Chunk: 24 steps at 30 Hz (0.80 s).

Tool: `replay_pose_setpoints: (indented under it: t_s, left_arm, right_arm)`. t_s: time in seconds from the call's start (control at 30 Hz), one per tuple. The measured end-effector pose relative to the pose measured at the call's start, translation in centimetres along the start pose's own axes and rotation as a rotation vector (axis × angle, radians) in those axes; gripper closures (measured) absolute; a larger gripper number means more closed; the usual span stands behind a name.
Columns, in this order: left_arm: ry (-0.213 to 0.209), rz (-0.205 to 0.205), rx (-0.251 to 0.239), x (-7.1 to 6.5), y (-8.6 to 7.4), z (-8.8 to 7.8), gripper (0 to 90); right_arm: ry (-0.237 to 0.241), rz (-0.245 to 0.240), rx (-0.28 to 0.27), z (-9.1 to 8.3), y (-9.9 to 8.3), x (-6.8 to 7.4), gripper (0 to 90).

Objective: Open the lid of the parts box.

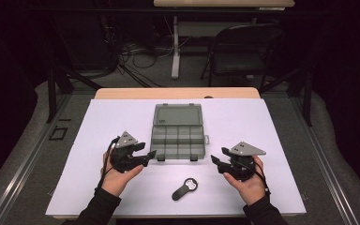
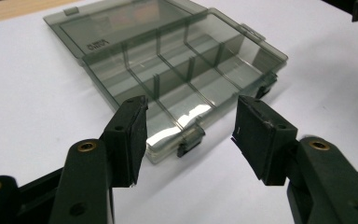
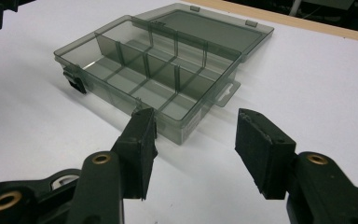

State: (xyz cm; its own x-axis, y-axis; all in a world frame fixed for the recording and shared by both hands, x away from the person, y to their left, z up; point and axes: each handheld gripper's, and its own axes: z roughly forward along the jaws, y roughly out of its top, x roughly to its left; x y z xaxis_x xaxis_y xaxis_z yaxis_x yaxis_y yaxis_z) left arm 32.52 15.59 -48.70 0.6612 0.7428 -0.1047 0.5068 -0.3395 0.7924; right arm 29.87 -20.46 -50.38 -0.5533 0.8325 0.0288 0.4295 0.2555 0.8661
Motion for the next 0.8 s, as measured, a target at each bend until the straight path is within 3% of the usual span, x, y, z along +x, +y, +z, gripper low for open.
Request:
replay_pose_setpoints:
  t_s: [0.3, 0.8]
  left_arm:
    - [-0.041, 0.025, 0.04, -1.5, -0.2, 0.5, 43.8]
    - [-0.082, 0.058, 0.116, -3.0, 0.0, 1.5, 44.2]
  right_arm:
    - [0.006, -0.017, 0.012, -0.1, -0.2, 0.1, 45.9]
    - [0.003, 0.007, 0.013, -0.3, -0.8, -0.5, 45.8]
